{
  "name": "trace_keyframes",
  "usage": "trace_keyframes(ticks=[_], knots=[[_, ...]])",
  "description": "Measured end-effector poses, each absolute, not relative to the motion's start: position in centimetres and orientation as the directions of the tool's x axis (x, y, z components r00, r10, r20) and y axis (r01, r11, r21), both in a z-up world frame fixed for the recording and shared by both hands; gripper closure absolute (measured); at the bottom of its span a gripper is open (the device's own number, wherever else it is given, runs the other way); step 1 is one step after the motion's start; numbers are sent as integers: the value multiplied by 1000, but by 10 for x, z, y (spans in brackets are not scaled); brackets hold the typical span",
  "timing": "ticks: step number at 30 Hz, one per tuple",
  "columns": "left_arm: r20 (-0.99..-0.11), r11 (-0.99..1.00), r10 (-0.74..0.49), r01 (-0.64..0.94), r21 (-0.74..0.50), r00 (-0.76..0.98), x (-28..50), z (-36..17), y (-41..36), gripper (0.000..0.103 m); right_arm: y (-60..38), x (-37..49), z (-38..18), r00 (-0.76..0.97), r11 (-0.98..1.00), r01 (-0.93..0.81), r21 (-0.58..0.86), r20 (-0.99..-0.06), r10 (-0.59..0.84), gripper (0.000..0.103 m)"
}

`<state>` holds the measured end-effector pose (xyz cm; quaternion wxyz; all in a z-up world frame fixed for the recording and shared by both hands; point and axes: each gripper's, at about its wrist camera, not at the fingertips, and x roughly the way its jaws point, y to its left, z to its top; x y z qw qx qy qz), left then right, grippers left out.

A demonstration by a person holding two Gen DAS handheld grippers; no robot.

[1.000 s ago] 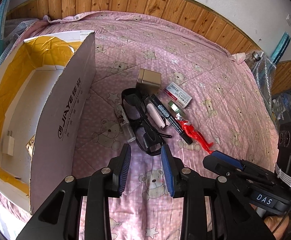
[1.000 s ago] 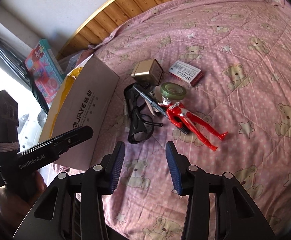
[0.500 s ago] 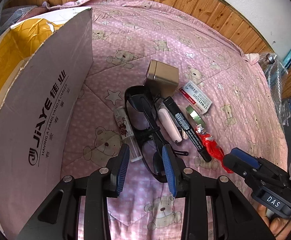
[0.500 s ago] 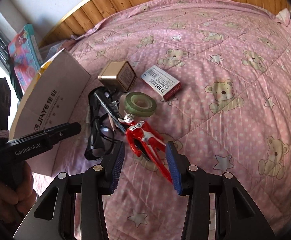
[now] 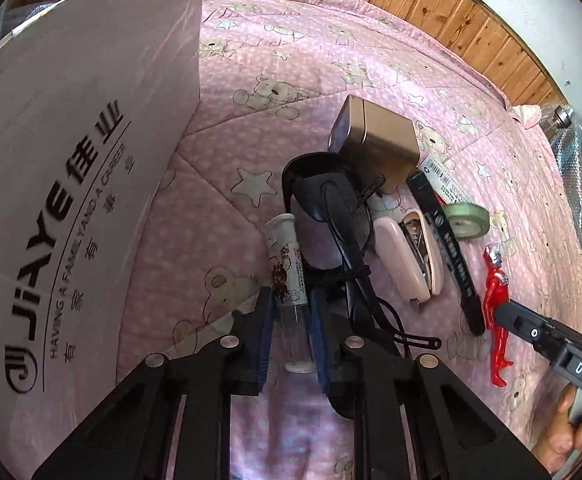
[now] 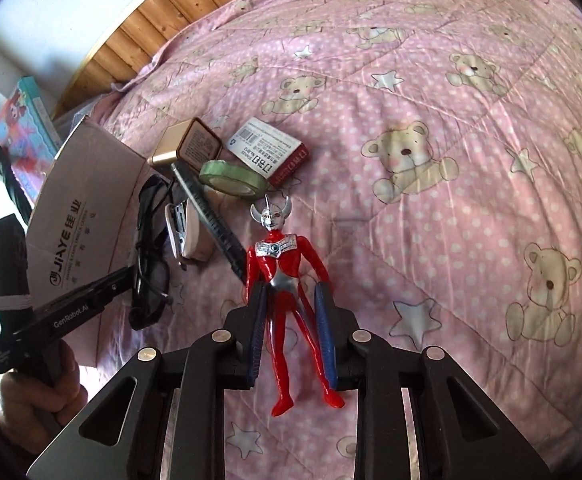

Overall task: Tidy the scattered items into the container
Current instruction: 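Grasp the red toy figure with the right tool while the left tool grasps the clear lighter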

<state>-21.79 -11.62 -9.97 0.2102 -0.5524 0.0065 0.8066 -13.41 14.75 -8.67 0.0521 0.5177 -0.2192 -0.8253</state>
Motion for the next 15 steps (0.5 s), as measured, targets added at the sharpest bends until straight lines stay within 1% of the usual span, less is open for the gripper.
trace_keyframes(ticks=[2, 5, 7, 9, 10, 11, 12, 13, 14, 15], knots=[[-904, -914, 319, -343, -214, -285, -209, -99, -126, 88, 147, -127, -85, -456, -896, -135, 423, -829, -323, 78], [-897, -915, 335, -325, -238, -287, -204, -96, -141, 86, 141, -125, -83, -464, -908, -105, 405, -828, -315, 77], [-893, -914, 339, -330, -237, -297, -207, -95, -140, 79, 138, -129, -85, -469, -920, -95, 381, -832, -296, 74], [-890, -918, 326, -332, -218, -318, -212, -93, -133, 69, 133, -135, -88, -467, -927, -70, 369, -833, -296, 68], [-889, -919, 320, -335, -208, -326, -215, -95, -130, 68, 131, -138, -89, -463, -931, -56, 362, -835, -297, 67], [-893, -921, 309, -339, -194, -326, -217, -99, -126, 68, 128, -140, -91, -460, -935, -46, 351, -839, -292, 67], [-898, -923, 299, -337, -186, -322, -218, -103, -124, 69, 127, -140, -92, -457, -942, -43, 332, -845, -277, 69], [-891, -921, 299, -347, -176, -342, -216, -101, -123, 73, 128, -139, -93, -455, -943, -45, 330, -847, -275, 75], [-893, -919, 292, -360, -162, -343, -214, -101, -122, 83, 130, -137, -93, -450, -937, -52, 345, -846, -286, 78], [-893, -918, 286, -365, -153, -347, -211, -101, -124, 83, 133, -134, -93, -440, -934, -65, 351, -850, -288, 80]])
